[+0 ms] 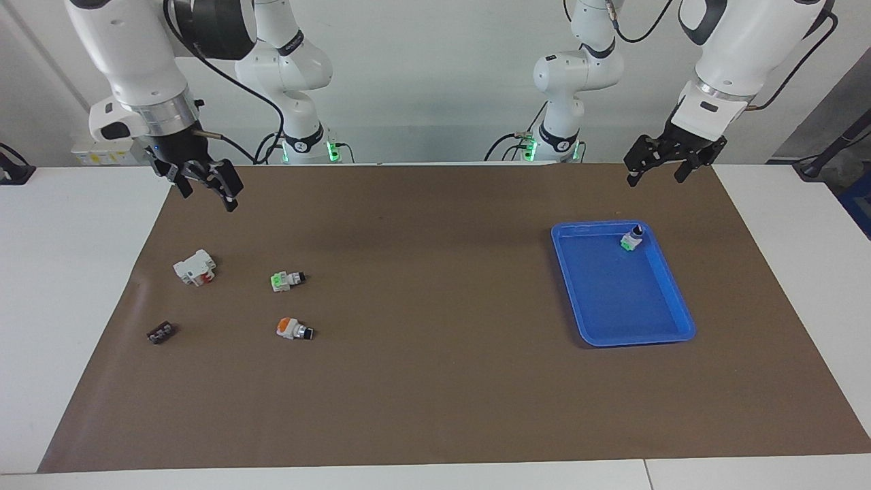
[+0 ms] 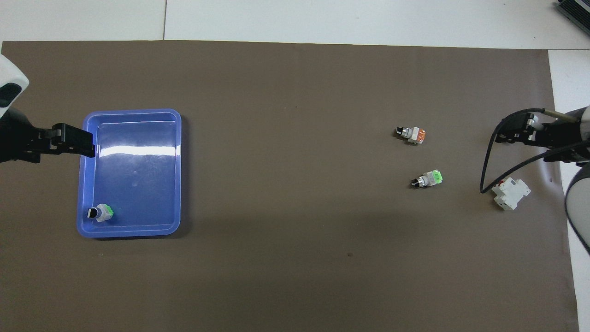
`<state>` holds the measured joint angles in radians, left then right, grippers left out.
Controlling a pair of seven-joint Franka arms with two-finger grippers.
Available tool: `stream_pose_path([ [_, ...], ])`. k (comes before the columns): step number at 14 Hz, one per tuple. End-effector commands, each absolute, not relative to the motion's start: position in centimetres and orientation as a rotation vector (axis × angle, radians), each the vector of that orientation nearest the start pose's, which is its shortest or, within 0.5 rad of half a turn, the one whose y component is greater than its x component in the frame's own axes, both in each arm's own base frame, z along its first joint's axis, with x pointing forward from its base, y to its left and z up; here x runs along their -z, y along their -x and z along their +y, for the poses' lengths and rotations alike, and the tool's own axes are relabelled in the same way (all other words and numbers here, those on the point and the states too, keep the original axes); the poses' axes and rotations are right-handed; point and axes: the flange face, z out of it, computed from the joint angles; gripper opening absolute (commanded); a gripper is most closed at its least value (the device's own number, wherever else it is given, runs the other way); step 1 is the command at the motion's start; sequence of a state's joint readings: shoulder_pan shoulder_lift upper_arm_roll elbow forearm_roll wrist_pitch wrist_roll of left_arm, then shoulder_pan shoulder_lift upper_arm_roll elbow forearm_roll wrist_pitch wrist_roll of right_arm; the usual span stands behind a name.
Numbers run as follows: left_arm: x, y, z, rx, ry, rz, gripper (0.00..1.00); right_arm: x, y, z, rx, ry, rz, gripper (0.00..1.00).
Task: Turn and place switch with both arms
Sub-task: 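Reach the right gripper toward the green-and-white switch on the mat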
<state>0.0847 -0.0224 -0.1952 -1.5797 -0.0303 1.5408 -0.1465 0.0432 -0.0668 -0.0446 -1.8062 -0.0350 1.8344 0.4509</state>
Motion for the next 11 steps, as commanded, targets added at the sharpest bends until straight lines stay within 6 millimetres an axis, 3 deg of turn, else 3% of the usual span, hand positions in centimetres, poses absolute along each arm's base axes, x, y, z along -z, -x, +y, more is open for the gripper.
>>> stream_pose_path([
  [1,-63.1,-53.3,-6.3,-0.036,3.166,-0.045,1.00,-52.5,-54.5,0.0,0.159,2.992,0.893,1.00],
  [4,-63.1,-53.3,-6.3,-0.036,3.166,-0.045,1.00,-46.5,-57.2,1.6,0.105,2.935,1.096,1.00],
  [6,-63.1,-53.3,-6.3,-0.036,3.166,-0.045,1.00,-42.1,-57.9,2.1,0.066,2.910,1.190,1.00],
  [9,-63.1,-53.3,-6.3,-0.036,3.166,-0.045,1.00,-35.8,-57.5,3.5,0.104,2.862,1.246,1.00],
  [11,-63.1,-53.3,-6.3,-0.036,3.166,-0.045,1.00,-33.7,-56.8,3.6,0.103,2.849,1.272,1.00],
])
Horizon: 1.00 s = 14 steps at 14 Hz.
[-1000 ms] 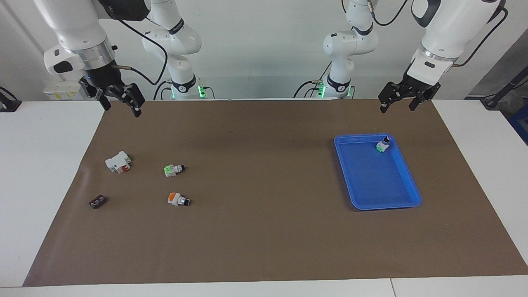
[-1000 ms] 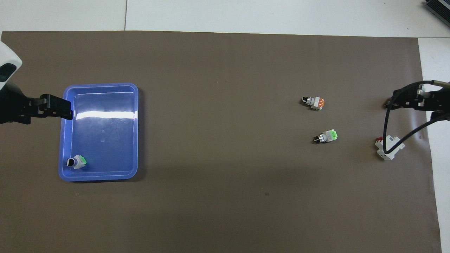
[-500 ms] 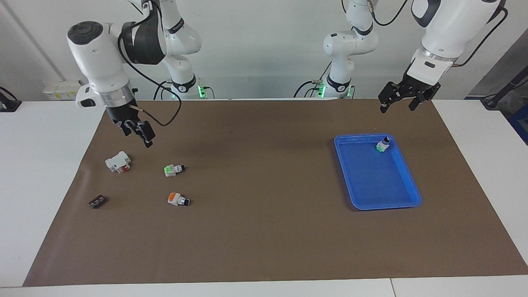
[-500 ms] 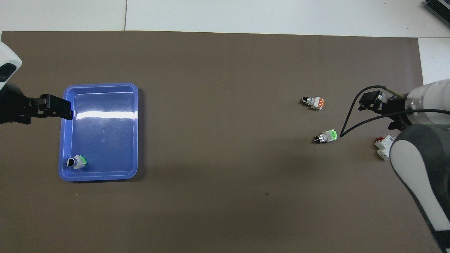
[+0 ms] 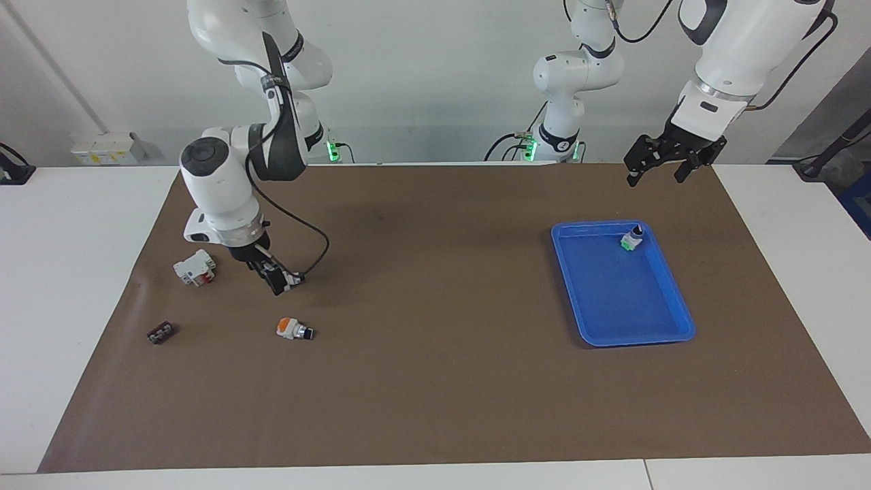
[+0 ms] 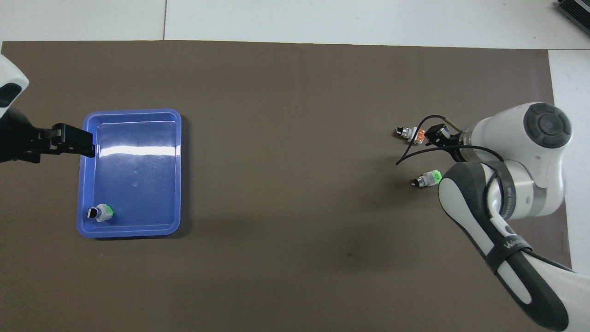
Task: Turn and place switch with both arms
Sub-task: 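Close the right gripper on the green-and-white switch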
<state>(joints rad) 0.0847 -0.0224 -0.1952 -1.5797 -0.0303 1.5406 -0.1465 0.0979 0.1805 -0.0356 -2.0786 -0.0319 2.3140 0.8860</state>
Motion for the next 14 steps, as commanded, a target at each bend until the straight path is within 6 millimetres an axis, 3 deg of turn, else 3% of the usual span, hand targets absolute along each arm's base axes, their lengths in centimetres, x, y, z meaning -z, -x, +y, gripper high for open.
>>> stream_pose_path([
  [1,-63.1,-53.3,-6.3,-0.036,3.166,-0.045,1.00,-33.4,-56.6,3.6,0.090,2.852,1.276,1.00],
  [3,-63.1,-53.3,-6.3,-0.036,3.166,-0.045,1.00,-31.9,-55.5,3.3,0.039,2.850,1.308,1.00],
  [10,-63.1,-53.3,-6.3,-0.036,3.166,-0.045,1.00,-30.2,-53.8,2.9,-0.016,2.843,1.366,1.00],
  [11,-63.1,-53.3,-6.3,-0.036,3.166,-0.045,1.00,-30.2,-54.0,2.7,-0.012,2.845,1.359,0.78],
  [12,-63.1,-53.3,-6.3,-0.036,3.166,-0.045,1.00,-29.8,-54.3,2.4,-0.001,2.839,1.364,0.35],
  [13,-63.1,-53.3,-6.3,-0.036,3.166,-0.045,1.00,-29.1,-54.4,1.7,0.008,2.829,1.380,0.00],
  [14,-63.1,-53.3,-6.3,-0.036,3.166,-0.045,1.00,-29.2,-54.5,1.5,0.009,2.815,1.405,0.00],
])
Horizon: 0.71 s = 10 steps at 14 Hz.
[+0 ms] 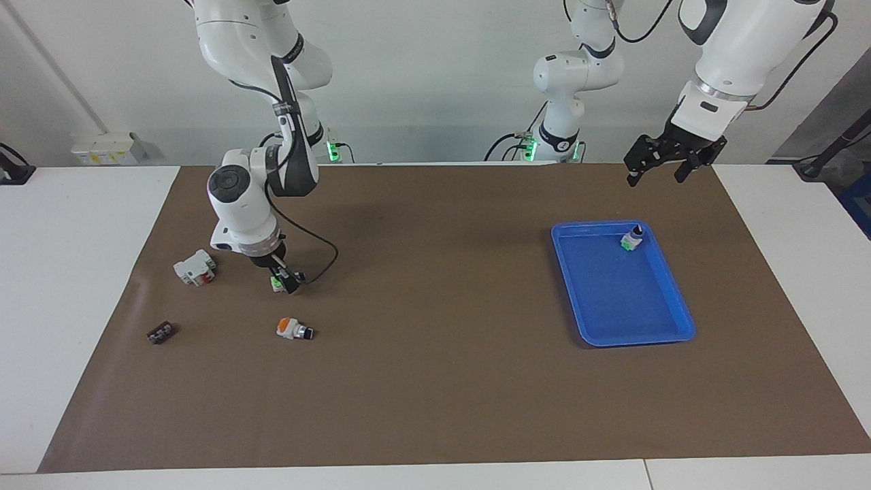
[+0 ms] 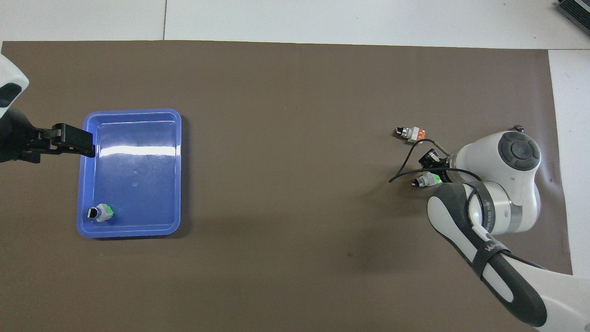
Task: Turn and place switch with both arms
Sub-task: 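Lift the switch with the right gripper and carry it toward the tray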
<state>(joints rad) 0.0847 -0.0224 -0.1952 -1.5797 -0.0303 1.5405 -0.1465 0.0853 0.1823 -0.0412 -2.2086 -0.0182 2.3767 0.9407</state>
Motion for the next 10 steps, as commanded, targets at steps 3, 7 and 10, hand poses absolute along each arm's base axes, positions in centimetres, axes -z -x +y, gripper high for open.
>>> stream_pose_path([
  [3,-63.1,-53.3,-6.3,-0.036,3.166,-0.045,1.00,-29.8,-55.0,2.3,-0.088,2.633,1.567,0.00],
  [7,-63.1,-53.3,-6.3,-0.036,3.166,-0.045,1.00,-33.3,-57.3,3.6,-0.344,2.420,1.643,0.00],
  [10,-63.1,-53.3,-6.3,-0.036,3.166,-0.045,1.00,-36.3,-57.4,6.2,-0.621,2.079,1.676,0.00],
])
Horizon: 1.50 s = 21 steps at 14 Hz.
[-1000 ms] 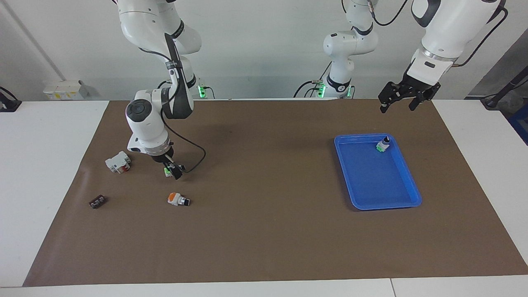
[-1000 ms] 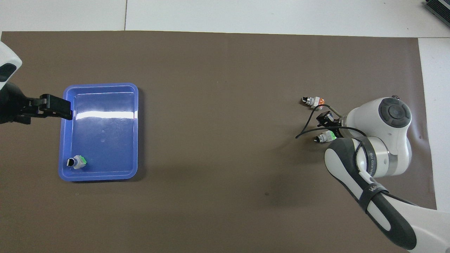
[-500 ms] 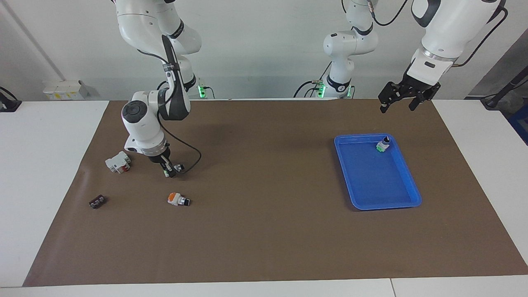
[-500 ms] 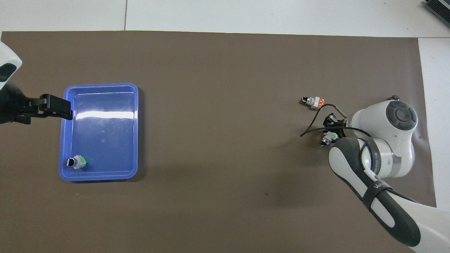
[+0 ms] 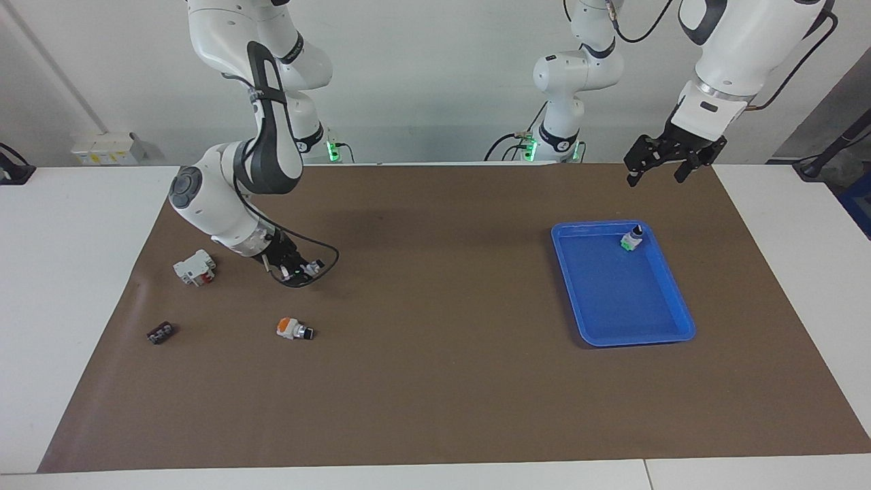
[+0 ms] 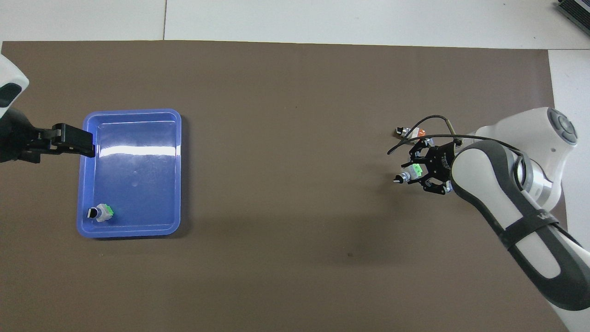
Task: Turn and place switch with both arms
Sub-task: 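Lift the switch with the right gripper and carry it toward the tray, then hold the switch out with the right gripper while the left gripper approaches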
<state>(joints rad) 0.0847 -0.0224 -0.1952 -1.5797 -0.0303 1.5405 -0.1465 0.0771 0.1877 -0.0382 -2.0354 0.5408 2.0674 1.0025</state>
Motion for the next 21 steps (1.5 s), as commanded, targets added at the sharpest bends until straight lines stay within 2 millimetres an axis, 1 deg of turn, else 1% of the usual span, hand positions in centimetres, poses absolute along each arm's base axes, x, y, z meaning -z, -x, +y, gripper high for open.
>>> stream_pose_path([
  [1,-63.1,-53.3,-6.3,-0.036,3.166,-0.045,1.00,-37.5,-57.5,8.1,-0.663,2.007,1.675,0.00],
  [2,-63.1,-53.3,-6.3,-0.036,3.166,-0.045,1.00,-38.5,-57.6,9.9,-0.704,1.944,1.695,0.00],
  [3,-63.1,-53.3,-6.3,-0.036,3.166,-0.045,1.00,-39.7,-57.8,12.4,-0.749,1.878,1.703,0.00],
  [5,-63.1,-53.2,-6.3,-0.040,3.165,-0.043,1.00,-42.8,-58.4,16.7,-0.811,1.763,1.706,0.00],
  [7,-63.1,-53.2,-6.7,-0.038,3.166,-0.038,1.00,-45.6,-58.5,19.8,-0.860,1.685,1.670,0.00],
  [9,-63.0,-53.1,-7.2,-0.045,3.165,-0.016,1.00,-47.6,-57.9,22.4,-0.900,1.619,1.619,0.00],
  [11,-63.3,-52.4,-8.8,-0.076,3.179,-0.016,1.00,-49.6,-57.1,24.8,-0.884,1.567,1.593,0.00],
  [12,-63.3,-51.9,-10.3,-0.100,3.201,-0.022,1.00,-50.3,-56.5,26.3,-0.888,1.544,1.579,0.00],
  [13,-63.2,-51.8,-10.8,-0.123,3.245,-0.068,1.00,-50.8,-56.2,27.2,-0.901,1.510,1.568,0.00],
  [14,-63.2,-51.6,-11.4,-0.151,3.300,-0.121,1.00,-51.7,-55.8,27.8,-0.905,1.475,1.554,0.00],
  [15,-63.4,-51.6,-12.1,-0.181,3.358,-0.183,1.00,-52.1,-55.4,28.7,-0.899,1.464,1.553,0.00],
  [16,-63.7,-51.5,-12.8,-0.219,3.408,-0.320,0.99,-52.4,-54.9,29.9,-0.889,1.455,1.563,0.00],
  [17,-64.0,-51.4,-13.6,-0.282,3.423,-0.551,0.96,-52.6,-54.3,31.3,-0.868,1.442,1.576,0.00],
  [18,-64.4,-51.5,-14.5,-0.313,3.420,-0.780,0.93,-52.6,-53.9,32.3,-0.840,1.429,1.587,0.00],
  [19,-64.8,-51.7,-15.5,-0.336,3.423,-0.950,0.92,-52.6,-53.5,33.1,-0.824,1.428,1.587,0.00],
  [20,-65.0,-51.8,-15.9,-0.376,3.414,-1.078,0.90,-52.6,-53.3,33.5,-0.819,1.436,1.583,0.00],
  [21,-65.3,-51.8,-16.3,-0.418,3.410,-1.166,0.86,-52.6,-53.2,33.6,-0.815,1.444,1.584,0.00],
])
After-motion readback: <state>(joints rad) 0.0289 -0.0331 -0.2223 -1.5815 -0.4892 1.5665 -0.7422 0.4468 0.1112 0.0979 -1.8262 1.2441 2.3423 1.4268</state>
